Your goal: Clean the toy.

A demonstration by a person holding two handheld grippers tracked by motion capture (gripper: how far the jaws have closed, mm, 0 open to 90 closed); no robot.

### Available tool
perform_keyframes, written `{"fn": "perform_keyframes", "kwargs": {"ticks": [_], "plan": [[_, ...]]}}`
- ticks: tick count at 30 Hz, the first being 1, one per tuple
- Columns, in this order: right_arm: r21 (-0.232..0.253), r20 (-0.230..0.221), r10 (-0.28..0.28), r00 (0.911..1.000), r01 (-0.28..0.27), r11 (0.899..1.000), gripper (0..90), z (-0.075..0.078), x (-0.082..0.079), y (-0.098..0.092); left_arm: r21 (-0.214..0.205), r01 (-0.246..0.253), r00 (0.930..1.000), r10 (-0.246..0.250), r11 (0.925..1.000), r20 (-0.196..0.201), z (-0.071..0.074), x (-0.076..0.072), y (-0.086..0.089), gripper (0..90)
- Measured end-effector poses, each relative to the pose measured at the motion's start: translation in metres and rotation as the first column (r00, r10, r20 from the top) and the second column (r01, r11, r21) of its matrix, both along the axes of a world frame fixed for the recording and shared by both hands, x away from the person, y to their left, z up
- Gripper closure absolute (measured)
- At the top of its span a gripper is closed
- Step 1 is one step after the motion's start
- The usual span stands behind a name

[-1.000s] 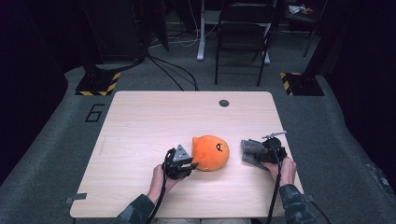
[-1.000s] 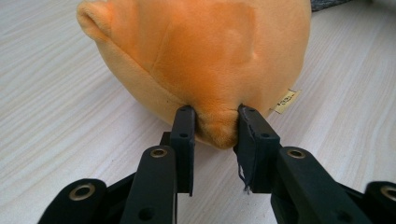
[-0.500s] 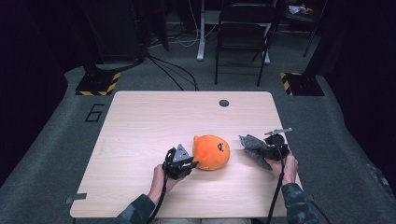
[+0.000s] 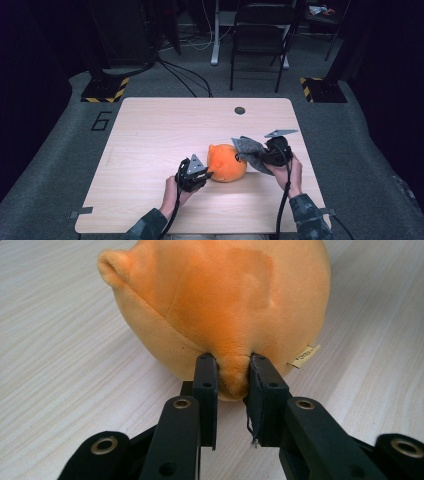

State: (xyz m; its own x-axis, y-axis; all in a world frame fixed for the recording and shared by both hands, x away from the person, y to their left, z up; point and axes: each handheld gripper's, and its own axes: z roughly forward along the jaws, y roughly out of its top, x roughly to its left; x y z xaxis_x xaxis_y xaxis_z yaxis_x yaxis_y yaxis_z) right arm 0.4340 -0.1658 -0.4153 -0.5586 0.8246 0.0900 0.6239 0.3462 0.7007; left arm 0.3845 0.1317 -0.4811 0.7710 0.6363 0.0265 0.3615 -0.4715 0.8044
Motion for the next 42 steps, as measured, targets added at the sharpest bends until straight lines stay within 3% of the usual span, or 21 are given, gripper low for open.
{"fn": "perform_keyframes", "kwargs": {"ticks": [1, 2, 5, 7, 11, 14, 18, 20, 23, 24, 25, 26, 29, 32, 37, 42], "plan": [[0.0, 0.0, 0.0, 1.0, 0.0, 1.0, 73.4, 0.0, 0.0, 0.0, 0.0, 0.0, 1.0, 0.0, 1.0, 0.0, 0.0, 0.0, 0.0, 76.3], [-0.004, 0.004, 0.022, 0.9998, -0.022, 1.0, 73.4, 0.005, -0.001, 0.016, -0.004, -0.001, 1.0, 0.001, 1.0, 0.004, 0.001, 0.0, -0.001, 76.5], [-0.027, 0.016, 0.061, 0.998, -0.06, 0.998, 73.4, 0.013, -0.001, 0.036, -0.007, -0.002, 1.0, 0.002, 1.0, 0.009, 0.002, -0.001, -0.002, 76.9], [-0.037, 0.021, 0.078, 0.9968, -0.077, 0.996, 73.4, 0.014, -0.001, 0.041, 0.0, 0.0, 0.9999, 0.0, 1.0, 0.016, 0.002, 0.0, -0.002, 77.1], [-0.083, -0.014, 0.103, 0.9946, -0.104, 0.991, 73.5, 0.01, 0.002, 0.063, 0.003, 0.005, 0.9999, -0.005, 1.0, 0.015, 0.003, -0.001, -0.003, 77.3], [-0.077, -0.036, 0.094, 0.9949, -0.097, 0.992, 73.7, 0.003, 0.007, 0.064, 0.001, 0.016, 0.9998, -0.016, 0.9999, 0.01, 0.002, 0.0, -0.003, 74.7], [-0.056, -0.053, 0.09, 0.9946, -0.093, 0.994, 74.2, -0.005, 0.01, 0.058, -0.009, 0.008, 0.9997, -0.008, 0.9999, 0.021, 0.002, 0.0, 0.0, 57.9], [-0.048, -0.055, 0.087, 0.9947, -0.09, 0.995, 74.2, -0.008, 0.01, 0.056, -0.016, 0.001, 0.9998, -0.001, 0.9999, 0.018, 0.0, 0.002, -0.001, 55.0], [-0.053, -0.057, 0.097, 0.9937, -0.1, 0.994, 74.2, -0.009, 0.012, 0.054, -0.025, 0.011, 0.9997, -0.011, 0.9996, 0.02, -0.002, 0.002, -0.003, 69.5], [-0.044, -0.06, 0.083, 0.9947, -0.086, 0.995, 74.2, -0.009, 0.011, 0.054, -0.022, 0.019, 0.9993, -0.018, 0.9996, 0.033, -0.002, 0.001, -0.005, 69.5], [-0.046, -0.06, 0.079, 0.995, -0.082, 0.996, 74.2, -0.007, 0.011, 0.053, -0.028, 0.017, 0.999, -0.016, 0.9995, 0.042, -0.002, 0.0, -0.007, 76.3], [-0.049, -0.057, 0.074, 0.9957, -0.076, 0.996, 74.2, -0.005, 0.01, 0.053, -0.033, 0.015, 0.9986, -0.014, 0.9993, 0.05, -0.001, 0.0, -0.007, 77.7], [-0.051, -0.021, 0.07, 0.9973, -0.071, 0.996, 74.2, 0.008, 0.005, 0.054, -0.038, 0.016, 0.9978, -0.013, 0.9991, 0.065, 0.001, -0.002, -0.009, 79.6], [-0.058, -0.003, 0.105, 0.9945, -0.105, 0.993, 74.2, 0.016, 0.001, 0.065, -0.046, 0.016, 0.9971, -0.013, 0.9988, 0.076, 0.003, -0.003, -0.011, 80.4], [-0.111, 0.027, 0.14, 0.9898, -0.136, 0.984, 74.1, 0.016, -0.002, 0.085, -0.042, 0.022, 0.9948, -0.017, 0.9989, 0.101, 0.004, -0.004, -0.016, 81.3], [-0.098, 0.057, 0.148, 0.9873, -0.142, 0.985, 74.1, 0.019, -0.006, 0.092, -0.032, 0.025, 0.9927, -0.021, 0.9992, 0.119, 0.005, -0.006, -0.018, 81.4]]}}
